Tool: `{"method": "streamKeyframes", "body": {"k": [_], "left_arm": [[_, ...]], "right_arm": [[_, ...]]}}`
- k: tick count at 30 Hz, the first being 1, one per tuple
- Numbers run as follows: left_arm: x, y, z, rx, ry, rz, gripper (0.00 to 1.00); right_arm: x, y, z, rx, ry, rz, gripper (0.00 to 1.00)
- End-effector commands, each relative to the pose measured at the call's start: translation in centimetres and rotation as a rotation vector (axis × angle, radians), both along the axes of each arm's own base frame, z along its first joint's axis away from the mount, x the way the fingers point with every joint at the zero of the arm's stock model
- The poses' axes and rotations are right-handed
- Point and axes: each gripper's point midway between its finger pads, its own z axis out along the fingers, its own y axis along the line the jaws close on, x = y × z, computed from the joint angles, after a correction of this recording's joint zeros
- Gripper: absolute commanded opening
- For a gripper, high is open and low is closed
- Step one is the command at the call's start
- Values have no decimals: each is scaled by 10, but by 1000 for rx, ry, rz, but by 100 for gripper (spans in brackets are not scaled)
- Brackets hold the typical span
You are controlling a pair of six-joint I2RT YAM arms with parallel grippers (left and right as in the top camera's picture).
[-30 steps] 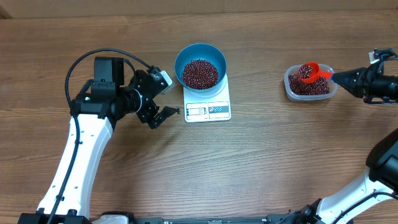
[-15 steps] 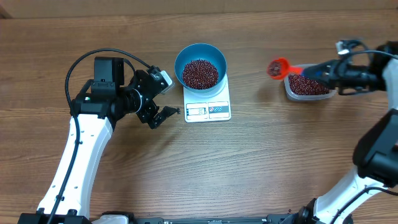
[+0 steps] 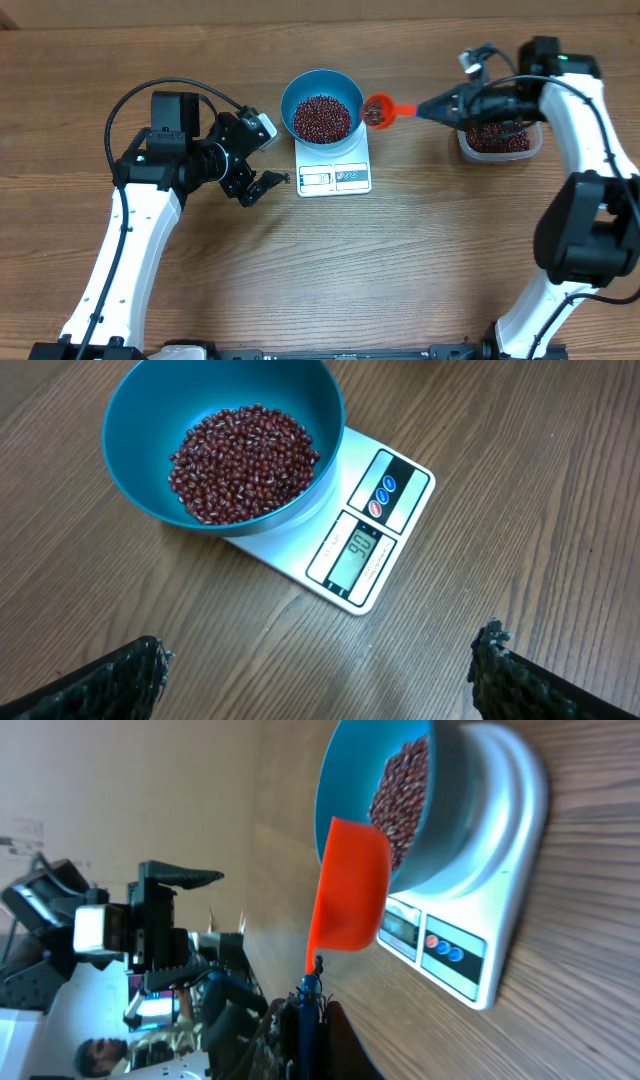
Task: Scoop item into bowl and weigh 150g on scale
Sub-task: 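Carry the filled scoop with right gripper over the teal bowl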
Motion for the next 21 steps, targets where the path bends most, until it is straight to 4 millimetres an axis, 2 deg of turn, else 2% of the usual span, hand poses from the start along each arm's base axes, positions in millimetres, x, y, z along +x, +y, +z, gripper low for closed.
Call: {"method": "streamKeyframes", "body": {"k": [1, 14, 21], "left_arm": [[-2, -2, 1, -19, 11, 3, 99], [-2, -2, 1, -19, 11, 3, 100], [-2, -2, 1, -19, 11, 3, 100]], "right_arm": [[0, 22, 3, -33, 36, 22, 4], [16, 83, -17, -403, -34, 22, 4], [23, 97, -27, -650, -141, -12, 4]]}}
